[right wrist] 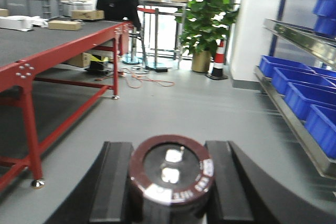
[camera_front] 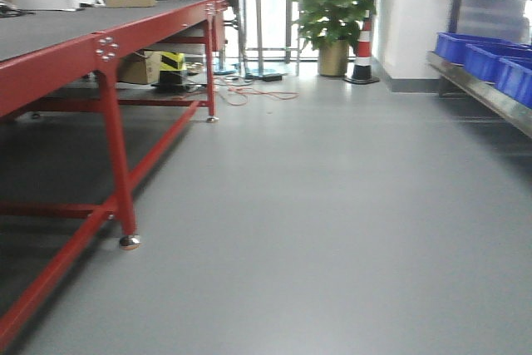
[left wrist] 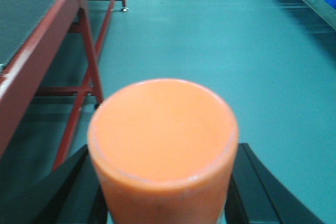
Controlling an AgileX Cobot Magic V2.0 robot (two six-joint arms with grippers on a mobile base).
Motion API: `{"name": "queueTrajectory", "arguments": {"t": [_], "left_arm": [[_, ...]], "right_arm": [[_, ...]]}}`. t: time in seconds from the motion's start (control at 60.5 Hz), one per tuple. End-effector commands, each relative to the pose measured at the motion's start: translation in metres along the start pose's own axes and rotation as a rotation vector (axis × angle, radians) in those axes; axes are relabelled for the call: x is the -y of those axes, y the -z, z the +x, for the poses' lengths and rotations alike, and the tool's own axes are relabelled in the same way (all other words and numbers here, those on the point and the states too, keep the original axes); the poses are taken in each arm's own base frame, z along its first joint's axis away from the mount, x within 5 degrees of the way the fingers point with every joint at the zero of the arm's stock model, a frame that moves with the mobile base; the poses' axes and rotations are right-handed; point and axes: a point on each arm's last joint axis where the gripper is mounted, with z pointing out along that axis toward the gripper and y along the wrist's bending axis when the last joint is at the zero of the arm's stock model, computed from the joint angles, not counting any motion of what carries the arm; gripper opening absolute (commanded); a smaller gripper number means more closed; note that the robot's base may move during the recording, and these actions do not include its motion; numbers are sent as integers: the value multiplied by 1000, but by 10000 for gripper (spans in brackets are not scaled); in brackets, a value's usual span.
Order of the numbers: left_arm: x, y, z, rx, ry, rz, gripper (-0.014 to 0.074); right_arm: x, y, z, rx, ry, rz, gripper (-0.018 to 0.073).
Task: Place cylindrical capacitor in blue bin on shelf
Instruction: 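Drive the base along the red-framed table while holding both objects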
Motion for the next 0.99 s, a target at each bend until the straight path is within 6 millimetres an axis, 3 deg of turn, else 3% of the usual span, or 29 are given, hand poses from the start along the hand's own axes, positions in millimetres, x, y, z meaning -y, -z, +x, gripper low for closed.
{"name": "queueTrajectory", "arguments": {"t": [0.0,0.975], "left_arm": [[1,2,-2,27,0,9,-111],[1,2,-2,27,-3,6,-111]], "right_arm": [[0,0,-2,22,3,3,-109],[0,0,-2,22,3,3,-109]]}}
